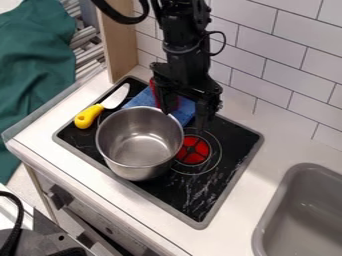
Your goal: Move the yellow knife to the right side of the stove.
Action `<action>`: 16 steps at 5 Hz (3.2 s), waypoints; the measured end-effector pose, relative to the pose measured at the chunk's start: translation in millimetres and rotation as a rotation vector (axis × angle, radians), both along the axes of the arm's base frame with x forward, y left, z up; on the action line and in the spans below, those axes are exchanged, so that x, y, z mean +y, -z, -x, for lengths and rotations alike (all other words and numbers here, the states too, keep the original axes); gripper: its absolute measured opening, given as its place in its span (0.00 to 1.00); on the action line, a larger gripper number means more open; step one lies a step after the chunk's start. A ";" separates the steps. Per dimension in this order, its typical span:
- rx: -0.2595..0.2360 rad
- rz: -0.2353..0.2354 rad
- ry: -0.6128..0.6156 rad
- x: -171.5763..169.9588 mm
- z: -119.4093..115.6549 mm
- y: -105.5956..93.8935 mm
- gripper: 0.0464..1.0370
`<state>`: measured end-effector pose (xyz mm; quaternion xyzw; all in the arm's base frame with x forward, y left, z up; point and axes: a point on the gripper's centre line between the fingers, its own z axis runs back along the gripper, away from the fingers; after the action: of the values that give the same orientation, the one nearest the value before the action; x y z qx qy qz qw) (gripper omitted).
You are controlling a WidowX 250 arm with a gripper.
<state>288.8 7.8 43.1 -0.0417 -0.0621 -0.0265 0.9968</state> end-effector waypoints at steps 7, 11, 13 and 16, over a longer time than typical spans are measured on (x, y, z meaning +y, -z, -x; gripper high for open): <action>0.029 -0.028 -0.158 200.4 6.8 14.6 0.96; 0.066 0.075 -0.246 191.0 45.7 62.9 0.96; 0.141 0.053 -0.286 176.2 38.8 80.1 0.96; 0.128 0.018 -0.348 175.7 27.5 86.2 0.62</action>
<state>261.3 183.5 -43.1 -0.0410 -0.0051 0.1494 0.9879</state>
